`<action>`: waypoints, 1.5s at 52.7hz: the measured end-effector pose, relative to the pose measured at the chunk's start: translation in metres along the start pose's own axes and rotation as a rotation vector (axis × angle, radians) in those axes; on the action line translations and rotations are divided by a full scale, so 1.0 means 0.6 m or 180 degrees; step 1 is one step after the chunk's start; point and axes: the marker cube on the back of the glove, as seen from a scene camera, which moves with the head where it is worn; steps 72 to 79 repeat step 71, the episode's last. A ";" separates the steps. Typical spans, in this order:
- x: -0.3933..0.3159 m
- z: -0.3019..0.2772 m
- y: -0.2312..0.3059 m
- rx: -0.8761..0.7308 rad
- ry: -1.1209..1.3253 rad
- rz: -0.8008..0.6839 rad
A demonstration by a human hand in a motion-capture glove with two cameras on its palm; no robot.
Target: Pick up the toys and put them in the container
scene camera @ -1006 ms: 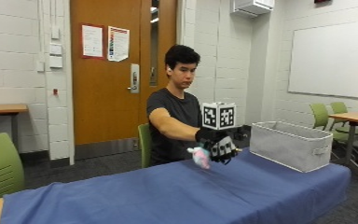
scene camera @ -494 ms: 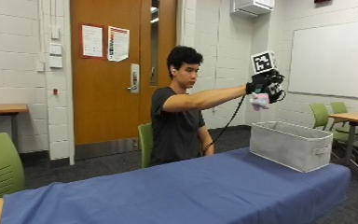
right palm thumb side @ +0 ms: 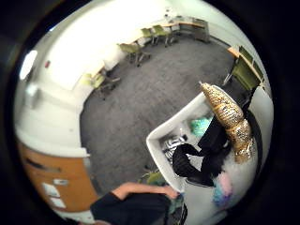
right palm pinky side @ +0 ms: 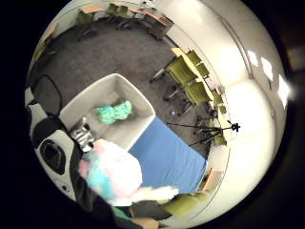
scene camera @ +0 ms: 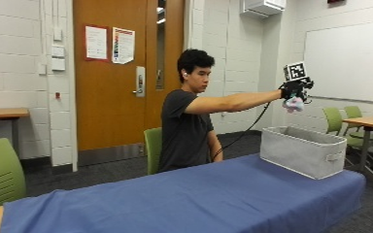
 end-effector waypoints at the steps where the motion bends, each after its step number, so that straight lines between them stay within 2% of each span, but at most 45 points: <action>1: -0.005 0.004 -0.004 -0.0004 0.0005 0.0075; 8: -0.035 0.026 -0.013 -0.0030 -0.0306 0.0111; 15: -0.002 0.061 0.006 -0.0512 0.0154 -0.0007; 20: 0.012 0.059 0.015 -0.0479 0.0022 0.0195; 25: 0.067 0.055 0.049 -0.0482 0.0301 0.0070; 31: 0.086 0.038 0.089 -0.0359 0.0055 0.0530; 37: 0.048 0.033 0.153 -0.0456 0.0348 0.0703; 43: 0.056 0.006 0.243 -0.0526 -0.0386 -0.0007; 44: 0.075 0.006 0.255 -0.0558 -0.0252 0.0077; 48: 0.163 0.013 0.303 -0.0762 0.0503 0.1033; 52: 0.191 0.007 0.361 -0.0832 0.0332 0.0916; 57: 0.237 0.009 0.410 -0.0718 0.0483 0.1599; 65: 0.260 0.026 0.469 -0.0626 0.0437 0.1854; 79: 0.271 0.036 0.483 -0.0622 0.0371 0.1901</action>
